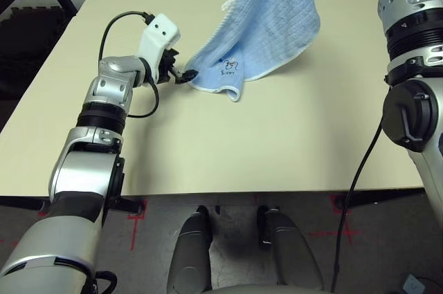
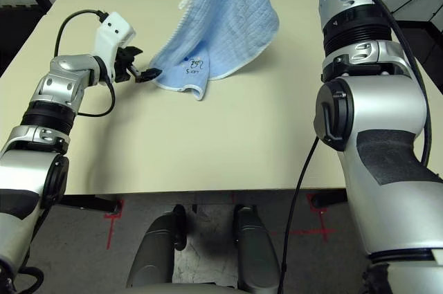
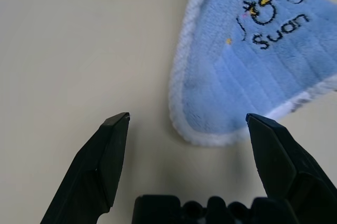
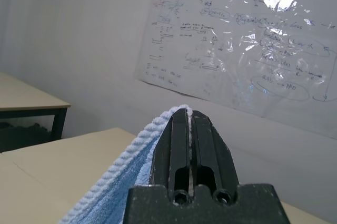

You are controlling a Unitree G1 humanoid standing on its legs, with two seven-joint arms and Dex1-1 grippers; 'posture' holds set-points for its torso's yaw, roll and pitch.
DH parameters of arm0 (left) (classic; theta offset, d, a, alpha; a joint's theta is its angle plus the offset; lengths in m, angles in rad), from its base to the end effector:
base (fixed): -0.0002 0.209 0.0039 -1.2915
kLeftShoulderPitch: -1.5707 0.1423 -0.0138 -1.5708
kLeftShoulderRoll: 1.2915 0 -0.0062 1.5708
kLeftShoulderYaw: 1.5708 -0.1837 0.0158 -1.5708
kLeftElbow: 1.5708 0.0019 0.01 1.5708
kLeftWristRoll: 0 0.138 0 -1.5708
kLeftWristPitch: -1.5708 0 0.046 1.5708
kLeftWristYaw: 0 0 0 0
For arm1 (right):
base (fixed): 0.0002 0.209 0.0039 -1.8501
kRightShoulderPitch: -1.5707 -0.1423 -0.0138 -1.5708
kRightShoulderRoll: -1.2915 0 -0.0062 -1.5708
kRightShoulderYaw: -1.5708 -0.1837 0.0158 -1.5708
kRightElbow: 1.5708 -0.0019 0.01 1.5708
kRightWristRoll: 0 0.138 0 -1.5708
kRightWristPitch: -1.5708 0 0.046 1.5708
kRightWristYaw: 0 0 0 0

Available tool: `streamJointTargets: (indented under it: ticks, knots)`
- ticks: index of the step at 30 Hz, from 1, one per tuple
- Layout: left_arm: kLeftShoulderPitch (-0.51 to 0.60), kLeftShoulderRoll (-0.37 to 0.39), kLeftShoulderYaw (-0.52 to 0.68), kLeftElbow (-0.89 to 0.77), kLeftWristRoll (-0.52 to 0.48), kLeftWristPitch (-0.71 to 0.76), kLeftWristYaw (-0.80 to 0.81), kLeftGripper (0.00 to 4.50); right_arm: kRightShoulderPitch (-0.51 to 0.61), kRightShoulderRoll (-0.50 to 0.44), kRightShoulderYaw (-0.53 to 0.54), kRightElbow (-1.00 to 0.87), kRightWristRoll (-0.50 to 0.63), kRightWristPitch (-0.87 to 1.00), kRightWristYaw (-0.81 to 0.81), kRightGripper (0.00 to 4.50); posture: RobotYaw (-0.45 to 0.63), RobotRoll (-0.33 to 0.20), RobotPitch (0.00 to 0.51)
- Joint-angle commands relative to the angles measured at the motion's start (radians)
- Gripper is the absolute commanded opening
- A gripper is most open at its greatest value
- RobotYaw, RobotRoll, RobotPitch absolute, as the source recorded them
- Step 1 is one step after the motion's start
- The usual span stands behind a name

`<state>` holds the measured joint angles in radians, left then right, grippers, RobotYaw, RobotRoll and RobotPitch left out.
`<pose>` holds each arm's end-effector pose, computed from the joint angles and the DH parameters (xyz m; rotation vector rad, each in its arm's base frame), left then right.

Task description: Fold the towel and set it aside.

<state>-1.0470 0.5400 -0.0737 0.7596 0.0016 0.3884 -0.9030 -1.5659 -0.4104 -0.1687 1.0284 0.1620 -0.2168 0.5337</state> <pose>0.3544 0.2319 0.2183 0.3882 0.2809 -0.6721 0.3522 -0.1770 0.3702 -0.2007 -0.7690 0.4542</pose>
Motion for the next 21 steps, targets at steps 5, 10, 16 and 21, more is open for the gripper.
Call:
streamJointTargets:
  ticks: [5, 10, 16, 21]
  knots:
    - [-0.006, -0.026, 0.048, 0.002, -0.083, 0.13, -0.033, 4.5, -0.007, 0.001, -0.004, -0.014, 0.003, 0.0, 0.01, 0.04, -0.01, 0.0, 0.189]
    - [-0.039, -0.046, 0.06, 0.064, -0.107, 0.146, -0.057, 4.5, -0.004, 0.002, -0.004, -0.019, 0.005, 0.003, 0.012, 0.04, -0.01, 0.0, 0.19]
    - [-0.091, -0.054, 0.058, 0.221, -0.081, 0.065, -0.024, 3.88, 0.001, 0.003, -0.004, -0.028, 0.006, 0.006, 0.015, 0.0, -0.02, 0.0, 0.192]
    - [-0.113, -0.046, 0.048, 0.285, -0.071, 0.055, -0.051, 2.0, 0.005, 0.0, -0.005, -0.031, 0.006, 0.008, 0.014, 0.0, -0.02, 0.0, 0.192]
